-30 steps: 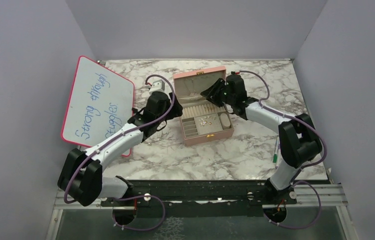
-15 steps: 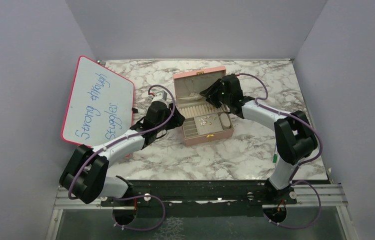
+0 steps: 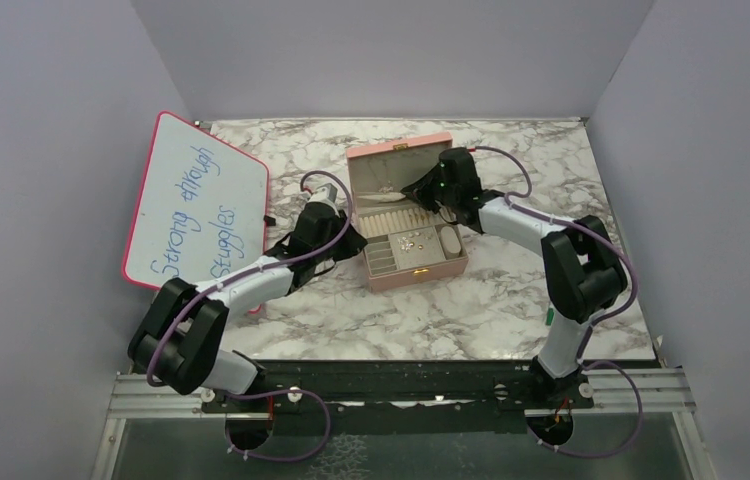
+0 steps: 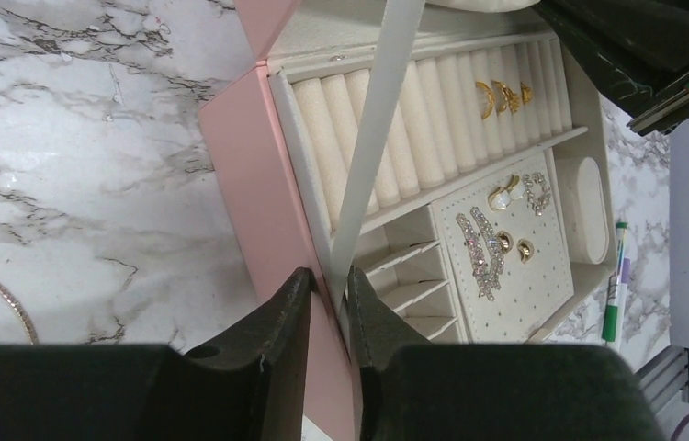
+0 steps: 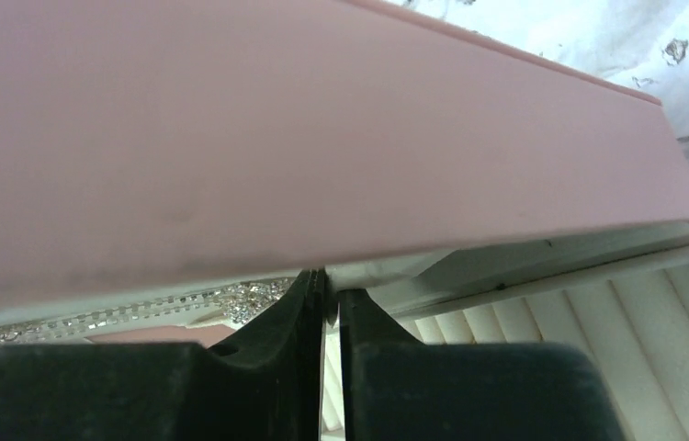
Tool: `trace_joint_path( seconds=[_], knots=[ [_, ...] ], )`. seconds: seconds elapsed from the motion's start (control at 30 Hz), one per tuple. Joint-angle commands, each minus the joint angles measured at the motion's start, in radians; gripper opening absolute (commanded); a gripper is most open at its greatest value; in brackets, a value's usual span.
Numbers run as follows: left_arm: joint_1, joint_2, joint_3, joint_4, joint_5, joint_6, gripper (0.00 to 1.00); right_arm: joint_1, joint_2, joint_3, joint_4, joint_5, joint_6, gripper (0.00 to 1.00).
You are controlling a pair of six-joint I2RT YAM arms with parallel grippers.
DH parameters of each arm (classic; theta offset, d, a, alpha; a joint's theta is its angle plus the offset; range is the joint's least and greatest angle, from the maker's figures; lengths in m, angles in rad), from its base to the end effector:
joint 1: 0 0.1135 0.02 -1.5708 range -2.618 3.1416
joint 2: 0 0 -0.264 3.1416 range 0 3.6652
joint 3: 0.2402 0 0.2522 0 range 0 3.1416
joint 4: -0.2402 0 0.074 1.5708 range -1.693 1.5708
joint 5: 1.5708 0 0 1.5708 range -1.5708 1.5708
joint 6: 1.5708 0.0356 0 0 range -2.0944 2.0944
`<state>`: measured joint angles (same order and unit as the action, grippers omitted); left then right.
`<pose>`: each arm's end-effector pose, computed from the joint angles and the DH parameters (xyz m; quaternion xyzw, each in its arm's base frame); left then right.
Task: Organize the mixed jewelry
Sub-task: Adjust the jewelry in the jewelry box.
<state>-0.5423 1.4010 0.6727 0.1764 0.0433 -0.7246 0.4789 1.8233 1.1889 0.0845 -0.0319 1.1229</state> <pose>0.2488 -0.1517 0.1980 -0.0689 0.8701 -0.3038 0.3818 0.3653 0.1910 0.2150 0.2687 0.8300 0.3604 0.3300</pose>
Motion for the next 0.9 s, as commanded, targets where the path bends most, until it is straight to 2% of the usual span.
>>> trace_joint_path(
  seconds=[0.0,0.07,0.17,0.37,0.7,0.87],
  knots=[
    [0.007,0.045,0.011,0.009,0.045,-0.024,0.17,0.009,-0.029,-0.017,0.053,-0.074,-0.042,0.06],
    [0.007,0.063,0.024,-0.011,0.024,-0.039,0.14,0.009,-0.072,-0.06,0.097,-0.095,-0.055,0.01],
    [0.009,0.087,0.048,-0.061,-0.005,-0.056,0.11,0.009,-0.127,-0.126,0.205,-0.131,-0.082,0.01],
    [0.008,0.131,0.094,-0.143,-0.036,-0.065,0.1,0.008,-0.182,-0.235,0.47,-0.192,-0.12,0.01],
    [0.01,0.16,0.154,-0.161,-0.036,-0.044,0.13,0.007,-0.223,-0.285,0.513,-0.162,-0.098,0.34],
    [0.013,0.165,0.193,-0.175,-0.064,-0.022,0.18,0.007,-0.243,-0.281,0.476,-0.132,-0.113,0.41]
  ],
)
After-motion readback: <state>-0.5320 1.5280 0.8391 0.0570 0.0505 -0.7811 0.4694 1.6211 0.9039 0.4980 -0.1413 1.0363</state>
